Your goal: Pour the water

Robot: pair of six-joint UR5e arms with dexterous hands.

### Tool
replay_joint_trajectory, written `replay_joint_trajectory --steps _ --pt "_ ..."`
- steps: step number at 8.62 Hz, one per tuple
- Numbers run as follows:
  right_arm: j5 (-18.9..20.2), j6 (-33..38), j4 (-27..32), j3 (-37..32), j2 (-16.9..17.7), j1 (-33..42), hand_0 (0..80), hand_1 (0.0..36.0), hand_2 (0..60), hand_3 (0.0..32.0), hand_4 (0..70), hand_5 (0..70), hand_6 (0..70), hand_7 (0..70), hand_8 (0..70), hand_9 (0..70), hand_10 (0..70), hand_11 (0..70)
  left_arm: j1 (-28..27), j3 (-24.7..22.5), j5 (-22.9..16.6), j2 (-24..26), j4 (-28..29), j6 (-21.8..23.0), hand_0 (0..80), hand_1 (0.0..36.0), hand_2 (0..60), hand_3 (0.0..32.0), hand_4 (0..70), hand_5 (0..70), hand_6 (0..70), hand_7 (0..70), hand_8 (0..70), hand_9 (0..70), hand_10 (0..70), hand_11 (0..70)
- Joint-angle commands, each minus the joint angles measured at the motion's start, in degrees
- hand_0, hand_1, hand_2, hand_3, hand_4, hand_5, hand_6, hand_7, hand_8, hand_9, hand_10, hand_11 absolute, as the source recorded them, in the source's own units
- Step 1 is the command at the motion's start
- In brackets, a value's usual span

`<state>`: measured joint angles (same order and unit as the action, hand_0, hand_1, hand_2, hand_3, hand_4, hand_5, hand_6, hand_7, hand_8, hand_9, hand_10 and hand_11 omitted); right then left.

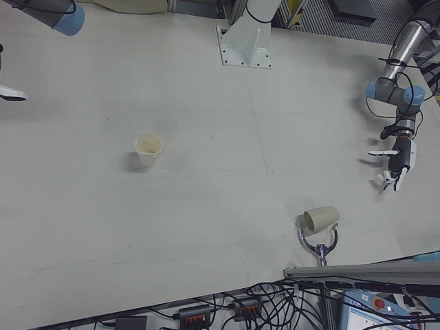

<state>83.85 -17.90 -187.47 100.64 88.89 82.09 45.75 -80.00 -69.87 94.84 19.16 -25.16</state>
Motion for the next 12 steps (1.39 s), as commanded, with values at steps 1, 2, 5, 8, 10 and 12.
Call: replay_joint_trajectory --steps 1,2,5,8,10,12 --pt "0.0 0.1 0.0 0.0 0.0 0.0 44.7 10.6 11.6 0.4 3.1 17.4 7.0 19.9 0.4 2.6 0.1 1.2 0.0 -0.1 -0.1 0.0 -0.1 0.5 77.5 27.8 2.3 0.0 18.9 0.0 29.3 70.0 33.7 54.0 9.3 16.3" --pt "0.0 0.1 0.0 0.0 0.0 0.0 44.7 10.7 11.8 0.2 3.1 17.6 7.0 19.8 0.4 2.6 0.0 1.1 0.0 -0.1 -0.1 0.0 -0.1 0.5 75.7 27.4 2.3 0.0 19.1 0.0 29.7 70.0 34.0 54.4 9.4 16.4" --pt "0.0 0.1 0.0 0.0 0.0 -0.1 44.8 10.7 11.8 0.2 3.0 18.1 7.1 20.1 0.4 2.7 0.2 1.5 0.0 -0.1 -0.1 0.0 -0.1 0.5 72.2 26.5 1.9 0.0 19.1 0.0 28.1 70.0 32.1 51.8 8.9 15.6" --pt "0.0 0.1 0.0 0.0 -0.1 -0.1 44.8 10.8 12.1 0.2 3.0 18.3 7.2 20.3 0.4 2.7 0.3 1.6 0.1 -0.6 -0.2 0.0 -0.2 0.6 73.4 26.7 1.6 0.0 19.4 0.0 27.9 70.0 31.8 51.2 8.7 15.3" --pt "0.0 0.1 0.0 0.1 -0.1 -0.1 44.8 10.7 11.9 0.4 2.8 18.0 7.0 20.0 0.4 2.6 0.1 1.3 0.1 -1.3 -0.1 -0.7 -0.3 0.6 73.2 26.4 1.1 0.0 19.7 0.0 27.9 70.0 31.8 51.0 8.6 15.2" --pt "-0.2 0.1 -0.1 0.1 -0.9 -0.1 45.1 10.9 12.0 0.6 2.7 18.9 7.2 20.8 0.4 2.7 0.0 1.0 0.3 -5.7 -0.1 -2.2 -5.1 2.8 76.4 26.5 0.0 0.0 20.7 0.0 28.4 70.0 32.3 51.9 8.7 15.4"
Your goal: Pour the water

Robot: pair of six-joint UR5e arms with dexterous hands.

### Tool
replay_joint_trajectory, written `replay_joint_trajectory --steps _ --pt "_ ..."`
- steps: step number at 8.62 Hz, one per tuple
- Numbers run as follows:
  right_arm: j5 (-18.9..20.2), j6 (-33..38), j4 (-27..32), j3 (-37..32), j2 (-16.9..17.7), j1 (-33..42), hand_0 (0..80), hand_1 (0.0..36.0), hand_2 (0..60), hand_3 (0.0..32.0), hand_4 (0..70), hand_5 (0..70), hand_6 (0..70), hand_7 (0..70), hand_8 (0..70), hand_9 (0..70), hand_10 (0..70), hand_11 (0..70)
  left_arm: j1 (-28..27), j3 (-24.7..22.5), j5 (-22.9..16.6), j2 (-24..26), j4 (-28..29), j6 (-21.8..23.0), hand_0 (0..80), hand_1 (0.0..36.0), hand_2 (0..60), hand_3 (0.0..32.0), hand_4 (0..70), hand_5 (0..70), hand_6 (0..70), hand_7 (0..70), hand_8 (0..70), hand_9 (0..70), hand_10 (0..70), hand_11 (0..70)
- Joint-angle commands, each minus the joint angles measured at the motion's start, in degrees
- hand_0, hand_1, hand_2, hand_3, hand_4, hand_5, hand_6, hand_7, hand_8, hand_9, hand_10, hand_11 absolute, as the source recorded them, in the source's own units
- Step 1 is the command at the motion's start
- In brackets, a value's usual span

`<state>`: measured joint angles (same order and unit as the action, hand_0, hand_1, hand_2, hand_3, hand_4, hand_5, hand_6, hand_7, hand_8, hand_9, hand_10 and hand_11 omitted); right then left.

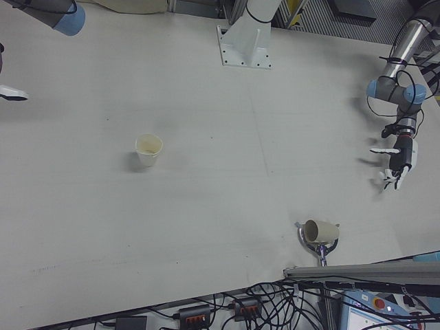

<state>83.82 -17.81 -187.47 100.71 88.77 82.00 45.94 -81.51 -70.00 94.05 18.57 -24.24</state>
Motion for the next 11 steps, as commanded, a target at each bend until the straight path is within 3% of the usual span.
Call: replay_joint_trajectory --steps 1,2,3,4,5,6,7,8,9,10,11 --pt "-0.1 0.0 -0.3 -0.2 -2.2 -0.1 45.0 11.0 12.6 0.6 3.1 19.3 7.5 21.4 0.5 3.2 0.1 1.3 0.2 -9.1 -0.1 -1.9 -10.7 3.7 77.3 26.6 0.2 0.0 21.2 0.0 28.6 70.0 32.4 52.0 8.9 15.7" --pt "-0.1 0.0 -0.4 -0.2 -3.9 -0.5 45.2 11.0 12.7 0.4 3.1 19.7 8.0 22.5 0.6 3.8 0.5 1.8 0.1 -13.3 -0.1 -1.9 -15.0 4.7 72.8 25.0 0.0 0.0 22.1 0.0 28.5 70.0 31.9 51.2 9.0 15.6" --pt "-0.2 -0.1 -0.4 -0.2 -4.8 -0.8 44.9 11.0 13.1 0.2 2.9 20.3 8.2 22.7 0.9 4.2 0.6 2.1 0.1 -15.4 -0.1 -1.6 -16.9 5.2 61.3 18.4 0.0 0.0 23.5 1.1 26.6 62.2 24.7 40.9 7.8 13.5" --pt "-0.1 0.1 0.5 -0.2 -4.7 -0.5 44.7 11.0 13.3 0.4 2.6 19.3 8.0 21.8 1.0 4.2 1.0 2.6 -0.2 -20.0 -0.1 -1.9 -22.0 5.3 58.6 17.3 0.0 0.0 16.0 10.6 11.5 31.4 8.7 16.2 5.4 10.0" --pt "-0.1 0.1 0.7 -0.3 -4.4 -0.6 44.4 10.9 13.4 0.0 2.2 18.3 8.0 20.8 1.4 4.5 1.2 2.9 -0.4 -22.4 -0.1 -1.9 -24.8 5.2 57.5 16.8 0.0 0.0 11.7 16.1 3.3 17.1 2.8 6.5 4.2 8.3" --pt "-0.1 0.1 0.9 -0.2 -4.5 -0.6 44.3 10.9 13.3 0.0 2.4 17.8 8.0 20.4 1.6 4.7 1.4 3.2 -0.3 -24.6 -0.1 -2.3 -26.1 5.2 57.5 16.3 0.0 5.8 8.6 6.4 0.0 11.0 1.0 2.1 3.3 7.0" --pt "-0.1 0.1 0.8 -0.2 -4.5 -0.5 44.4 10.9 13.2 0.0 2.4 18.4 8.0 20.3 1.5 4.5 1.2 2.9 0.0 -26.0 -0.1 -2.6 -26.7 5.3 58.1 16.9 0.0 12.6 6.5 0.0 0.0 9.1 0.1 0.5 2.9 6.7" --pt "-0.1 -0.2 0.7 -0.3 -4.5 -0.4 44.6 11.1 13.9 0.0 2.6 18.9 8.3 21.2 1.5 4.5 1.3 3.1 0.0 -26.0 0.2 -2.8 -26.1 5.5 58.0 17.6 0.0 20.2 3.2 0.0 0.0 7.2 0.0 0.0 2.7 6.5" --pt "-0.1 -0.6 0.8 -2.3 -4.7 0.3 44.7 11.3 15.0 0.0 2.3 18.9 9.1 22.3 2.0 5.1 1.7 3.7 -0.1 -25.5 1.1 -2.9 -24.0 4.6 57.2 18.1 0.0 24.4 0.0 0.0 0.0 5.7 0.0 0.0 2.3 5.9" --pt "-0.1 -0.7 1.2 -3.1 -4.7 2.3 44.8 11.5 14.8 0.0 1.8 17.5 8.4 20.4 1.3 3.9 1.2 3.1 -0.6 -25.3 6.0 -2.8 -23.3 4.3 56.0 18.6 0.0 24.2 0.0 0.0 0.0 4.1 0.0 0.0 1.8 5.2" --pt "0.0 -0.6 1.4 -2.9 -5.3 3.0 44.8 11.5 14.3 0.0 1.6 16.9 7.8 19.4 1.0 3.6 1.0 2.7 -0.5 -25.2 10.6 -2.6 -21.4 1.7 55.2 18.2 0.0 21.8 0.0 0.0 0.0 3.5 0.0 0.0 1.6 4.9"
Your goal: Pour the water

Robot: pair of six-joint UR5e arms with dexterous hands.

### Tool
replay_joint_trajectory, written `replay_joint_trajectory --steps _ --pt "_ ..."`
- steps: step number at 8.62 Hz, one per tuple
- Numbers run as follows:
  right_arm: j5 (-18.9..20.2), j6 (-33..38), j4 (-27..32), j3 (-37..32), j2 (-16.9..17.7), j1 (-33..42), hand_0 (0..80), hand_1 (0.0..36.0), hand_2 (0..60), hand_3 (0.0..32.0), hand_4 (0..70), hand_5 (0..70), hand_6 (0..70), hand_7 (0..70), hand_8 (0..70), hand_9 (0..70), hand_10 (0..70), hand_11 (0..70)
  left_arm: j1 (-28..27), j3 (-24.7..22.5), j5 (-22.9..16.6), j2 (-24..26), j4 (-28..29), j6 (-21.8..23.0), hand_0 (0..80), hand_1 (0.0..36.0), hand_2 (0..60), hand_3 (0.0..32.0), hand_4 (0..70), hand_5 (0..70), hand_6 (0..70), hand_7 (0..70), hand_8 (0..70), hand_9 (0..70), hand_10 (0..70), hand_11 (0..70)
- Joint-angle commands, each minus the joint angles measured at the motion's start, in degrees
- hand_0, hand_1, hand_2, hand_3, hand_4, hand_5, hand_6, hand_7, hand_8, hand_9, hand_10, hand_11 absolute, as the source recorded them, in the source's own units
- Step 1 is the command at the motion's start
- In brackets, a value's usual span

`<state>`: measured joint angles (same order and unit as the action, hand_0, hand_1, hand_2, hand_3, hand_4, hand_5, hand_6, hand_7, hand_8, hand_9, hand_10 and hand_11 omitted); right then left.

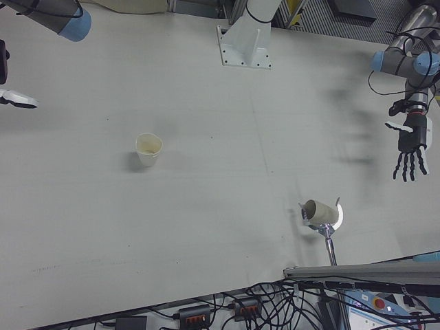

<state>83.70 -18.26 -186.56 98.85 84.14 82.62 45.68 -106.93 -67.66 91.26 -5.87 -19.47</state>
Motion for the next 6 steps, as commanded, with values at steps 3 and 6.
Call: replay_joint_trajectory --steps 3,6 --pt "0.2 -0.3 0.7 0.5 -1.4 1.2 44.9 11.0 12.2 0.0 1.8 19.8 7.8 20.7 0.6 3.3 0.3 1.7 0.0 0.2 9.7 -3.0 8.4 -8.8 53.2 16.4 0.0 19.0 0.0 0.0 0.0 2.5 0.0 0.0 1.8 5.0" --pt "0.2 -0.2 0.5 0.5 -0.9 1.6 44.5 10.7 12.4 0.0 1.9 19.5 8.2 21.3 1.0 4.1 0.8 2.3 -0.1 3.2 9.4 -9.0 24.6 -18.5 53.5 16.3 0.0 16.4 0.0 0.0 0.0 4.1 0.0 0.0 1.4 4.4"
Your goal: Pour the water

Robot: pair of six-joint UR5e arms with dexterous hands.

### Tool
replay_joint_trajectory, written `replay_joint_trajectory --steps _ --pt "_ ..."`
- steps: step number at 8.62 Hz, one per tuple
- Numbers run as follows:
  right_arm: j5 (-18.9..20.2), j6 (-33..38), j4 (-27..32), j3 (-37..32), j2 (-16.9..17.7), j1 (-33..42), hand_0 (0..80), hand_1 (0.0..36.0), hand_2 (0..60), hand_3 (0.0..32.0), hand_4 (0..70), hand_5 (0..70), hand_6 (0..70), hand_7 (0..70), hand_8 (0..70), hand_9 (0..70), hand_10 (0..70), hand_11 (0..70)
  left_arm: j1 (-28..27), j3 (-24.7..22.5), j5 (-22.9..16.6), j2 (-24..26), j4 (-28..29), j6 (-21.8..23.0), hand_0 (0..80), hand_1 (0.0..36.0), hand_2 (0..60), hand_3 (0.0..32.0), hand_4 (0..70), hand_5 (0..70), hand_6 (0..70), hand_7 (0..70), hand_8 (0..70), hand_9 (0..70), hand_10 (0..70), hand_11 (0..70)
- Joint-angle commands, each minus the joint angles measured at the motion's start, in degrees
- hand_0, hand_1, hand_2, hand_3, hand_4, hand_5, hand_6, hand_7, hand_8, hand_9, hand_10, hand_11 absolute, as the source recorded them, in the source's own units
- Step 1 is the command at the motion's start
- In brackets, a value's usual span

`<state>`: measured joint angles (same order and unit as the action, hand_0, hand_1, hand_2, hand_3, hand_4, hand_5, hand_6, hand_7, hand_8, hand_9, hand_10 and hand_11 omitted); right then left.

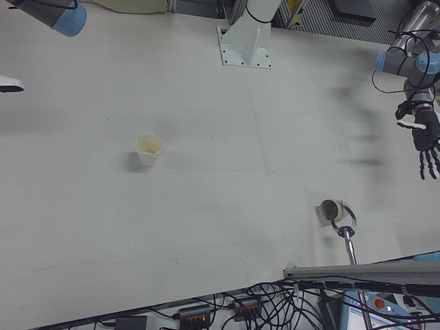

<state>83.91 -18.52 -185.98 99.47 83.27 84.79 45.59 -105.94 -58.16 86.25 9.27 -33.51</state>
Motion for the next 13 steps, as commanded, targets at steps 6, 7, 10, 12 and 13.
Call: replay_joint_trajectory --steps 6,7,10,12,13 --pt "-0.3 0.6 -0.2 0.0 0.1 -0.4 44.8 10.8 11.9 0.0 1.4 20.8 8.4 22.6 1.0 4.1 0.4 1.8 -0.4 6.8 -3.5 -1.1 9.6 -3.4 54.2 18.2 0.0 15.6 0.0 0.0 0.0 8.1 0.0 1.8 0.2 2.7" --pt "-0.3 0.6 -0.1 -0.3 -0.4 -0.5 44.7 10.8 12.2 0.0 1.3 20.6 8.5 22.8 1.1 4.3 0.6 2.0 0.0 6.6 -3.6 -1.5 9.6 -2.8 54.8 18.8 0.0 15.8 0.0 0.0 0.0 8.4 0.0 2.0 0.3 2.9" --pt "-0.1 0.8 -0.2 4.2 0.0 0.1 44.7 10.7 11.4 0.0 0.0 20.4 7.7 21.9 0.6 3.2 0.1 1.3 0.0 6.4 -3.8 -2.0 8.0 -1.3 56.2 19.6 0.0 17.6 0.0 0.0 0.0 9.0 0.0 2.1 0.4 3.1" --pt "-1.5 -2.4 0.3 6.6 3.8 -0.8 44.1 10.7 12.2 0.2 0.0 15.5 6.4 17.3 0.3 2.2 0.8 2.4 0.0 6.3 -3.6 -2.0 7.8 -1.2 56.6 19.9 0.0 18.0 0.0 0.0 0.0 8.7 0.0 2.0 0.4 3.1" --pt "-2.2 -3.1 0.4 6.6 5.2 -2.7 44.0 10.7 11.2 1.2 0.0 10.2 4.5 12.5 0.0 1.1 0.5 2.1 -0.1 6.4 -3.6 -2.0 7.8 -1.2 56.5 20.1 0.0 17.6 0.0 0.0 0.0 8.8 0.0 2.0 0.4 3.2"
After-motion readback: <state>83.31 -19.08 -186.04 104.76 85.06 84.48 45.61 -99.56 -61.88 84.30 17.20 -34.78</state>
